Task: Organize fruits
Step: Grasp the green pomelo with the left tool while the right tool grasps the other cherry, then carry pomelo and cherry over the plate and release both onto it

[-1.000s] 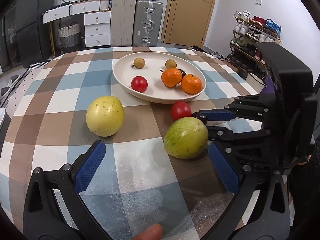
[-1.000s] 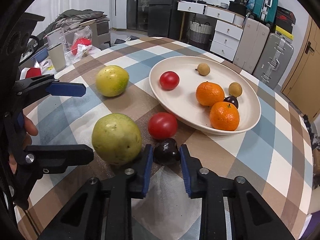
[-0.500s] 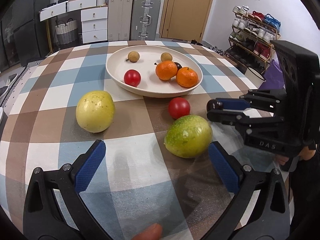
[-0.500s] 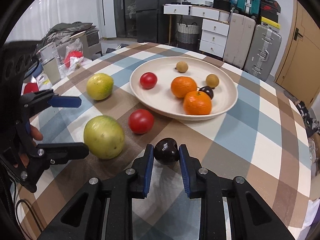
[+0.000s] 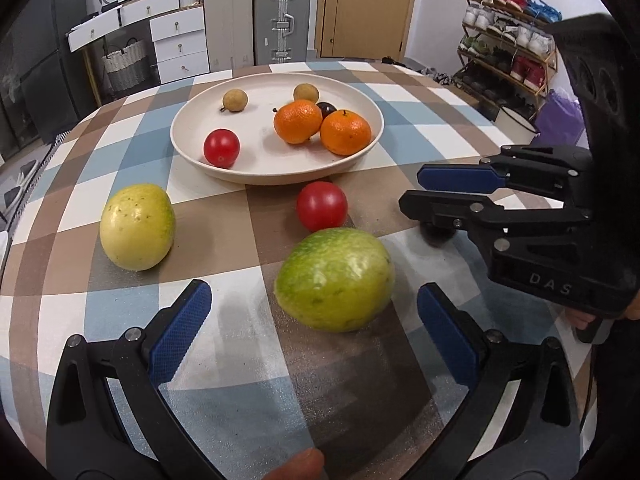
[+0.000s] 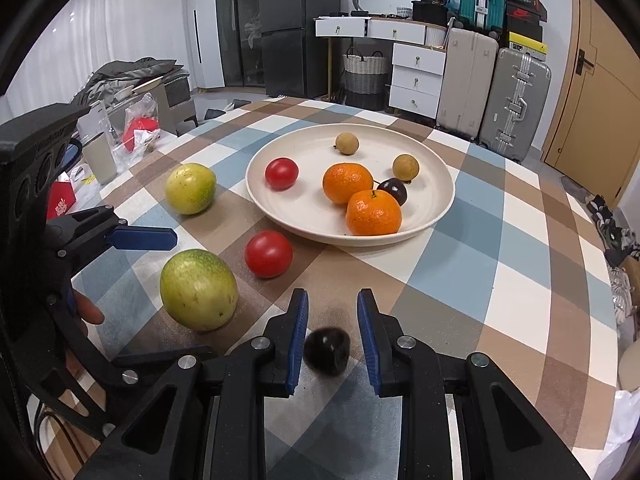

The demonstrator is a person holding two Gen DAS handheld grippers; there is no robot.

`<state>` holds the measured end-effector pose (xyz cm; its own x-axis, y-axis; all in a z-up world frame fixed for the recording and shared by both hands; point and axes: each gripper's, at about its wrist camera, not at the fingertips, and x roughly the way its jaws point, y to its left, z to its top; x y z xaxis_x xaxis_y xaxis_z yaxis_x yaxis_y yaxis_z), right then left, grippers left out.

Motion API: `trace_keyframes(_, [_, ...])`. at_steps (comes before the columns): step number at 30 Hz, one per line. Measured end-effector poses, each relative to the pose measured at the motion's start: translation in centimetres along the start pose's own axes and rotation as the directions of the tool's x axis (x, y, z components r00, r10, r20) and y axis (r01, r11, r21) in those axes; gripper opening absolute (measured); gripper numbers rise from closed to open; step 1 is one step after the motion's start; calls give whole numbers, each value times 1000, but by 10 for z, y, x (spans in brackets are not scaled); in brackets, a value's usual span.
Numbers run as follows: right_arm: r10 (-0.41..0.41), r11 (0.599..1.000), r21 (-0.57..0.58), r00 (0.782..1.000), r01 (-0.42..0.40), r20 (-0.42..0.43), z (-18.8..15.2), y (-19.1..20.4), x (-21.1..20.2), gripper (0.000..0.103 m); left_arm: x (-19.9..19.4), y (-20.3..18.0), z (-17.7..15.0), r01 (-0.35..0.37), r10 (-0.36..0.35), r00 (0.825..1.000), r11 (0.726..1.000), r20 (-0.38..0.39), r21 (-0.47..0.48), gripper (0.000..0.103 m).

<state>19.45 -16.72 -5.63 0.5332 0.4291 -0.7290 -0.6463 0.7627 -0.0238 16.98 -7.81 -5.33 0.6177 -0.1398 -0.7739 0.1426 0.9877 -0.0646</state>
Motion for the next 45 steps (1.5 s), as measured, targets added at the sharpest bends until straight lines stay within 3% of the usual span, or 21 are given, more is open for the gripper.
trace_keyframes(5, [6,1000,11,1000,-6,-18,-1,-4,3,26,-1,2,0,12,-12,1000,1000,8,-5,100])
trace_keyframes(7, [7,1000,17,1000,-7,-18,-2,-6,1,26,-2,4,-1,25,-25,1000,1000,11,-14,87])
trace_keyframes(9, [8,1000,20,1000,-8,-18,-3,-9,0,26,0,7,-1,51,-51,999,998,-2,-24,67])
trace_keyframes(10, [13,1000,24,1000,-13,-25,-3,-11,-1,27,1,7,-1,53,-53,999,998,-8,-27,65])
trace_keyframes(11, [17,999,28,999,-17,-26,-4,-13,-2,28,0,8,-1,64,-64,998,998,2,-26,55])
trace_keyframes(12, [21,999,32,999,-20,-28,-4,-16,-4,32,-1,7,-1,81,-81,997,996,6,-21,51])
trace_keyframes(15, [6,999,52,1000,-5,-19,-6,-26,-10,46,-5,6,-3,100,-99,995,995,19,-13,50])
trace_keyframes(20, [36,997,70,999,-34,-31,-12,-38,-17,51,-17,6,-4,120,-120,990,993,69,-5,50])
trace_keyframes(22, [63,997,55,997,-61,-38,-15,-35,-16,58,-19,8,-4,122,-121,990,992,78,-11,50])
trace_keyframes(29, [52,998,24,995,-50,-90,-17,-21,4,58,-21,10,-4,110,-109,991,994,83,-12,51])
trace_keyframes(31, [43,999,6,996,-42,-84,-16,-15,5,56,-21,10,-5,108,-107,991,994,82,-11,51])
trace_keyframes(40, [38,997,-63,996,-43,-79,-15,1,5,26,-23,11,-5,104,-102,991,994,87,-17,51])
trace_keyframes(45, [56,996,-65,997,-60,-54,-13,3,0,26,-24,14,-5,101,-98,991,995,95,-26,51])
